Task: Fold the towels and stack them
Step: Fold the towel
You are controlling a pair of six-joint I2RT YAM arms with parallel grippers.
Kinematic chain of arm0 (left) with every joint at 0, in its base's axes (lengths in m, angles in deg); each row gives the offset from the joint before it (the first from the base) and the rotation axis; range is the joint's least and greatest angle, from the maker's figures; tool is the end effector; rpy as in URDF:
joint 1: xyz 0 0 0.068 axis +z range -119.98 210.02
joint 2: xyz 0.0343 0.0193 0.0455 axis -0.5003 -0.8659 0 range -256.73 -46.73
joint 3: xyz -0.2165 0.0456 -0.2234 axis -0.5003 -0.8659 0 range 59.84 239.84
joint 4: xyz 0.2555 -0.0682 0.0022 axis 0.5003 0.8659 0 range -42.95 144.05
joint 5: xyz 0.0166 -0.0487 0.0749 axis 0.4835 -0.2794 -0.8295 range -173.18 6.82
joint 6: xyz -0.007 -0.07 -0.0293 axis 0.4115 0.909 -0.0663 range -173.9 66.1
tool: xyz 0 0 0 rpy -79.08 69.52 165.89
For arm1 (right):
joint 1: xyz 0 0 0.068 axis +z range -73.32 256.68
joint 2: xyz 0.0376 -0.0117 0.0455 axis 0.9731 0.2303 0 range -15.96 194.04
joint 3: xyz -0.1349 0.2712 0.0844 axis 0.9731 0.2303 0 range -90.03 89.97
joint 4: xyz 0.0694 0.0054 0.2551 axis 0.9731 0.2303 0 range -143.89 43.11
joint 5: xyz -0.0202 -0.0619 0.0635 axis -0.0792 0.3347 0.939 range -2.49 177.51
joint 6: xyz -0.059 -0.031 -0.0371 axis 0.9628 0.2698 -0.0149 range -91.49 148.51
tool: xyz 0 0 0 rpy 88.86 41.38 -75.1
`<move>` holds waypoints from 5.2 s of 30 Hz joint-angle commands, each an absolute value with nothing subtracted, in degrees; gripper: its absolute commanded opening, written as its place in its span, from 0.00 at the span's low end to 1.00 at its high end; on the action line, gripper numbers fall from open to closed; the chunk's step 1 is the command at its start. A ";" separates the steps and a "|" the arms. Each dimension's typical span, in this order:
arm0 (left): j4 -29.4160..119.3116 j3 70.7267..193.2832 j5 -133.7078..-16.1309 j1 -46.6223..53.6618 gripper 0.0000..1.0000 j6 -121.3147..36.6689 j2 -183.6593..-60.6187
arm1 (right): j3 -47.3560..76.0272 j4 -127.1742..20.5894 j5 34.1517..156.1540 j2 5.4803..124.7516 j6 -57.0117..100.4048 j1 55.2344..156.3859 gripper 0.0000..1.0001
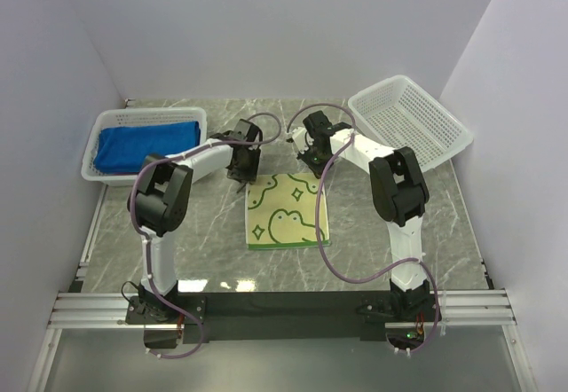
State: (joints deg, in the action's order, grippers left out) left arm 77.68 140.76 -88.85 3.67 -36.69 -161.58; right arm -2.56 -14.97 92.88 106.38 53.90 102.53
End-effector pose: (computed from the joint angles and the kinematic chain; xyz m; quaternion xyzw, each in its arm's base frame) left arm 0.4041 -0.1931 0.1784 0.0667 0.9720 -0.0368 0.2222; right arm 0.4289 0.2144 0.1724 -0.4322 0.8815 0.0468 0.1841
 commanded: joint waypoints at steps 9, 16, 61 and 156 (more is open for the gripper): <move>77.20 144.56 -87.58 3.56 0.46 -38.96 -163.54 | -0.82 -13.02 92.26 105.15 54.09 102.96 0.00; 78.25 145.00 -83.63 4.09 0.40 -39.93 -167.13 | -0.56 -13.02 92.26 105.50 54.44 103.23 0.00; 56.55 123.92 -85.47 7.70 0.01 -41.34 -144.66 | 7.87 -22.07 80.40 92.76 51.80 106.83 0.00; 62.27 100.95 -111.81 -9.36 0.03 -18.82 -110.44 | 25.20 -22.59 71.78 74.19 43.98 122.83 0.00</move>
